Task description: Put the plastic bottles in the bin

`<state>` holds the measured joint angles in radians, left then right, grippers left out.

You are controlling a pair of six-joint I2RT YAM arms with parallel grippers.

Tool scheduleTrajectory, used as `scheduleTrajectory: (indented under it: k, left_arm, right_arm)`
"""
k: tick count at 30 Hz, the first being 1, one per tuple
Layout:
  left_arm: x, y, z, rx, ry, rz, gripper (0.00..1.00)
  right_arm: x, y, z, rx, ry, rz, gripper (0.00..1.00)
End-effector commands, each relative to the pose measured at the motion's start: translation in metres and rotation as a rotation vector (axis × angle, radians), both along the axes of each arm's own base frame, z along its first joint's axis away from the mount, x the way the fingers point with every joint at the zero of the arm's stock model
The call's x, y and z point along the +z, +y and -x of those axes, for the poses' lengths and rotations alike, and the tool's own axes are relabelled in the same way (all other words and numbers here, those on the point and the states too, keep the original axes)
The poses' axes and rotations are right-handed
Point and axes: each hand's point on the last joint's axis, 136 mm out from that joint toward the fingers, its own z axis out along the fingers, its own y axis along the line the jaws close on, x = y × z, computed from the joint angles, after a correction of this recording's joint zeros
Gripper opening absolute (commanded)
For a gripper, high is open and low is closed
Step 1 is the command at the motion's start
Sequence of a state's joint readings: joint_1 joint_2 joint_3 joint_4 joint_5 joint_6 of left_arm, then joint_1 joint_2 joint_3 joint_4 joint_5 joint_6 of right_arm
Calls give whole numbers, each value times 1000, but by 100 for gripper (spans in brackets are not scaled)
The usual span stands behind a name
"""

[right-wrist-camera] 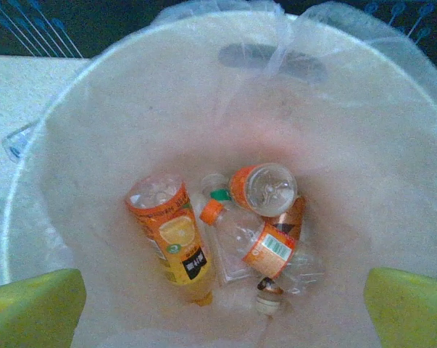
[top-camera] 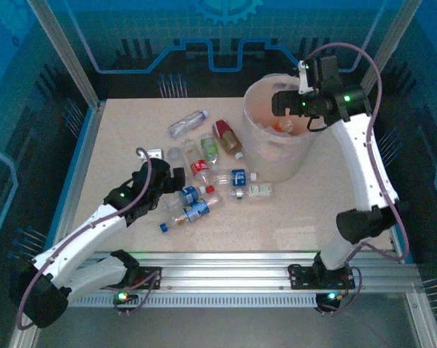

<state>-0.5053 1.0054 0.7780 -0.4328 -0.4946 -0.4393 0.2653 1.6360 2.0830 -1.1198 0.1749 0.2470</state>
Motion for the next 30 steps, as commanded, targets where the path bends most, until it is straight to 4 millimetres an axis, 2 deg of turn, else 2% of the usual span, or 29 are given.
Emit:
scheduleTrajectory:
  k: [1,7,12,21,30]
  left_arm:
    - [-3,0,-13,41,21,105,99]
    - [-16,3,-35,85,53,177,99]
    - [-25,3,-52,105,82,196,99]
    - [-44,-2,-72,128,147,204,99]
    - [-56,-9,-81,133,182,225,99]
  right_arm:
    - [11,3,10,4,-55,-57,100]
    - [22,-8,31,-30,-122,-90,100]
    - [21,-21,39,-75,-146,-111,100]
    - [13,-34,46,-106,-154,-168,100]
    - [7,-29,44,-85,-142,-206,100]
